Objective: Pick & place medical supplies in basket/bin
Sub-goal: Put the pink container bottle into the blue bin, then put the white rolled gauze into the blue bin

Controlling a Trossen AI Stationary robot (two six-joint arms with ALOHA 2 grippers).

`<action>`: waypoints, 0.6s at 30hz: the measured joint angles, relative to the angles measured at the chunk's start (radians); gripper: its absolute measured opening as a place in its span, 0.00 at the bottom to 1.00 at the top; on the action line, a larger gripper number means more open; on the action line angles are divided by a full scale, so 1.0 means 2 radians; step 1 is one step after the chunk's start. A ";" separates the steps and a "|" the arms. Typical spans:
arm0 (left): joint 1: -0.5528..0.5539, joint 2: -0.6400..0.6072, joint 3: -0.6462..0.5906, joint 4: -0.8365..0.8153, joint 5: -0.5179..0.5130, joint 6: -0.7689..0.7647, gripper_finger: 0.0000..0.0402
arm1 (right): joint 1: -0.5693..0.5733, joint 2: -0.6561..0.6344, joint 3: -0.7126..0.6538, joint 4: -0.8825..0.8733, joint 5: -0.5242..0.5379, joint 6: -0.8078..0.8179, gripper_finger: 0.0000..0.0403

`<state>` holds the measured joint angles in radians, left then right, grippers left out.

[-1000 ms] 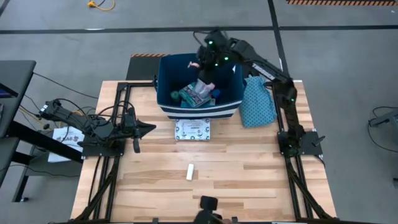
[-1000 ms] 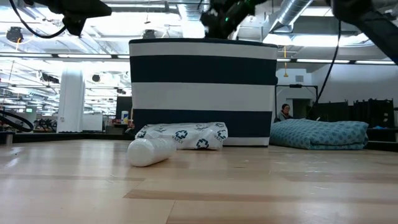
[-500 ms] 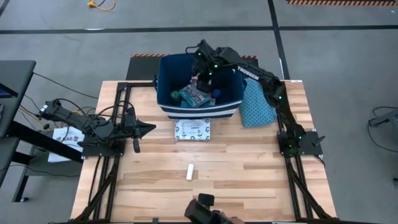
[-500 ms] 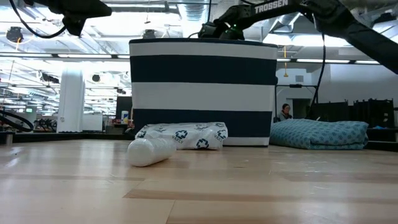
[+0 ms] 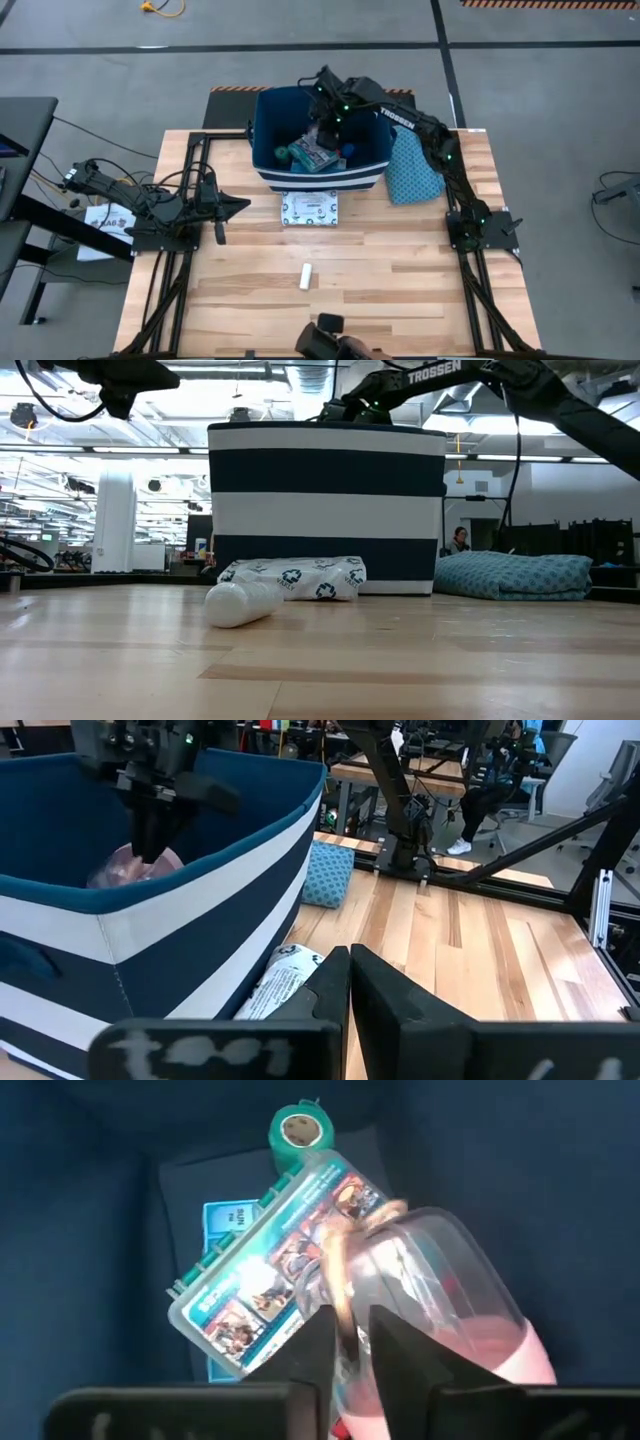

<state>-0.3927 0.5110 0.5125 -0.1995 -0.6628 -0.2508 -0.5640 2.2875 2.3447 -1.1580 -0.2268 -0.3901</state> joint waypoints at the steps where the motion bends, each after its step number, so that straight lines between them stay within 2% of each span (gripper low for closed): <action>1: 0.000 0.000 0.000 0.000 0.000 0.000 0.00 | 0.002 0.000 0.002 0.000 0.002 0.000 0.17; 8: 0.000 0.000 0.000 0.000 0.000 0.000 0.00 | 0.024 -0.022 0.006 0.004 0.060 0.008 0.37; 14: 0.000 0.000 0.000 -0.001 0.000 -0.002 0.00 | 0.033 -0.043 0.004 -0.010 0.068 0.010 0.56; 18: 0.000 0.000 0.000 -0.003 0.000 -0.004 0.00 | 0.039 -0.069 0.005 -0.010 0.085 0.033 0.62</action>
<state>-0.3927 0.5110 0.5125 -0.2050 -0.6621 -0.2584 -0.4868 2.1497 2.3550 -1.1778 -0.0567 -0.3245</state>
